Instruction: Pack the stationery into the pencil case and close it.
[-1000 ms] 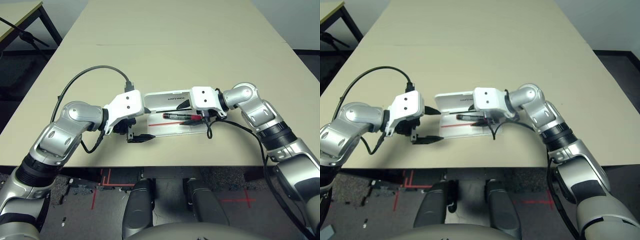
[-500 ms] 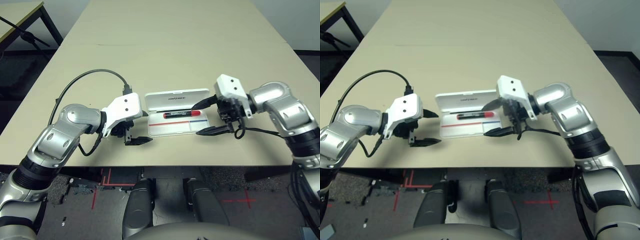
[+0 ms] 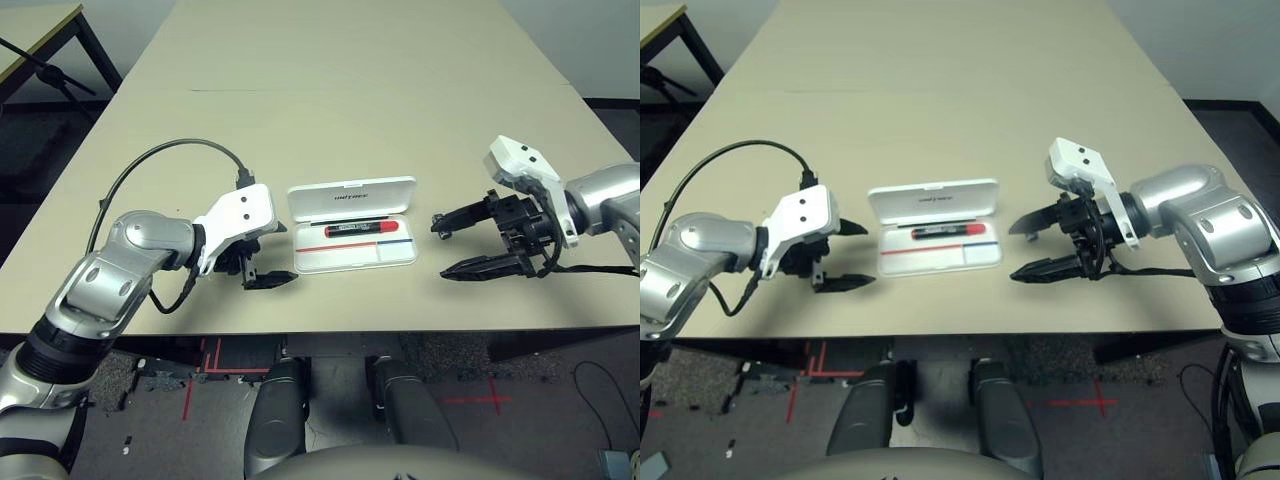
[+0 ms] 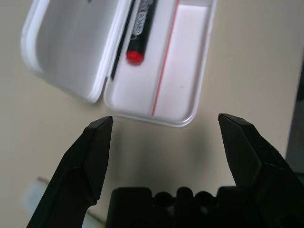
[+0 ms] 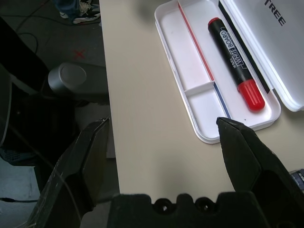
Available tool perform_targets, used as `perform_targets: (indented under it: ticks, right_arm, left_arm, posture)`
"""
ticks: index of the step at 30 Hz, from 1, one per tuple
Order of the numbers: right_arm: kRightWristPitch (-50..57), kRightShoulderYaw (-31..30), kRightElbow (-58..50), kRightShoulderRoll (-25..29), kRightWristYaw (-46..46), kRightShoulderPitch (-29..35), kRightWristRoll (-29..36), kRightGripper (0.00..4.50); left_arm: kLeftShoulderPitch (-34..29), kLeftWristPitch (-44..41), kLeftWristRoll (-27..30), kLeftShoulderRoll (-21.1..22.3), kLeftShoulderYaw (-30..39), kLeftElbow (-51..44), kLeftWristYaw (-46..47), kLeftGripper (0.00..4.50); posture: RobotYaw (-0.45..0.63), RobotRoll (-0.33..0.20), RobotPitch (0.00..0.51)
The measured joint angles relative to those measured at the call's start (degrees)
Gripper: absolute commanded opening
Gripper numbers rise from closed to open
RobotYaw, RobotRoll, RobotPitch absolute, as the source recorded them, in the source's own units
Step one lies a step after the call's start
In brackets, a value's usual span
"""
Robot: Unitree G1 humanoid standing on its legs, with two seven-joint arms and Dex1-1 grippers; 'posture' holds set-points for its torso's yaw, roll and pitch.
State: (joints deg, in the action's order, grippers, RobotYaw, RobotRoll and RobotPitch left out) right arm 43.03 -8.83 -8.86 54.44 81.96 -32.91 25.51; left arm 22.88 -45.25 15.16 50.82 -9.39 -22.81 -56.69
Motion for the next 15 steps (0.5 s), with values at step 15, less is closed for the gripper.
perform_targets:
  ticks: [15]
  right_arm:
    - [-4.5,-0.9,0.9,-1.8,-1.8,0.8,-1.3,4.44]
  left_arm:
    - [4.2,-37.6,-0.6,-6.5,8.7,-1.0,22.4,4.50]
  posture:
    - [0.10,0.000,0.174]
